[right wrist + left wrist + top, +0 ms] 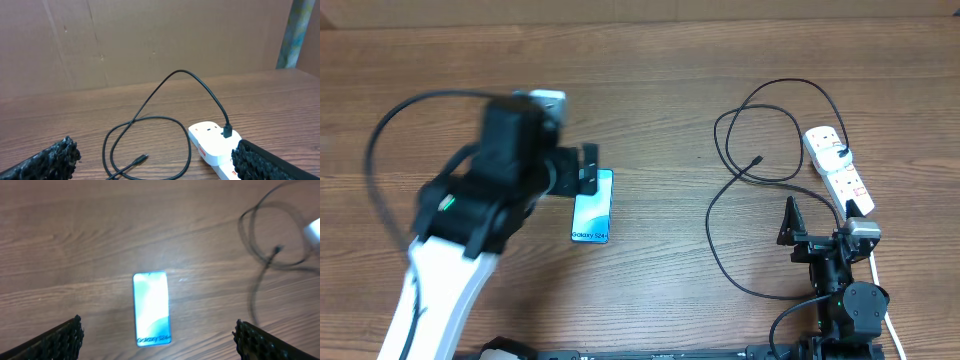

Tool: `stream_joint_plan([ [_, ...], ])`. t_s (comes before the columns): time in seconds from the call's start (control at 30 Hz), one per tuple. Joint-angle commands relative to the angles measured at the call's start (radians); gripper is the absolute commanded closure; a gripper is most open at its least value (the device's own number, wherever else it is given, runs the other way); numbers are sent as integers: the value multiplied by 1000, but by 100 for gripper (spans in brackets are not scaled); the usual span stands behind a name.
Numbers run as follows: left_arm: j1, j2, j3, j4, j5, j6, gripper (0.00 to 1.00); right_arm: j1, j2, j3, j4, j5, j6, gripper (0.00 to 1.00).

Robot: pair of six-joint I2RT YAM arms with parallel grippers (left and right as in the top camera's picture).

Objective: Plug charger to phone and switch on socket
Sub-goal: 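Move the left gripper over the phone and grasp its bottom edge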

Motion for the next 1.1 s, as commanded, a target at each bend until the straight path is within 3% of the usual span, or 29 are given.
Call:
stream_joint_plan([
  [0.0,-35,103,35,-21,-120,-31,0,5,-11,-11,5,-4,-8,0],
  [0.37,-35,414,35,-25,-98,-31,0,5,-11,-11,5,-4,-8,0],
  [0.63,-10,585,35,-27,49,33,0,5,-11,-11,5,-4,-8,0],
  [1.07,11,635,-39,3,67,-21,0,5,-11,-11,5,-4,-8,0],
])
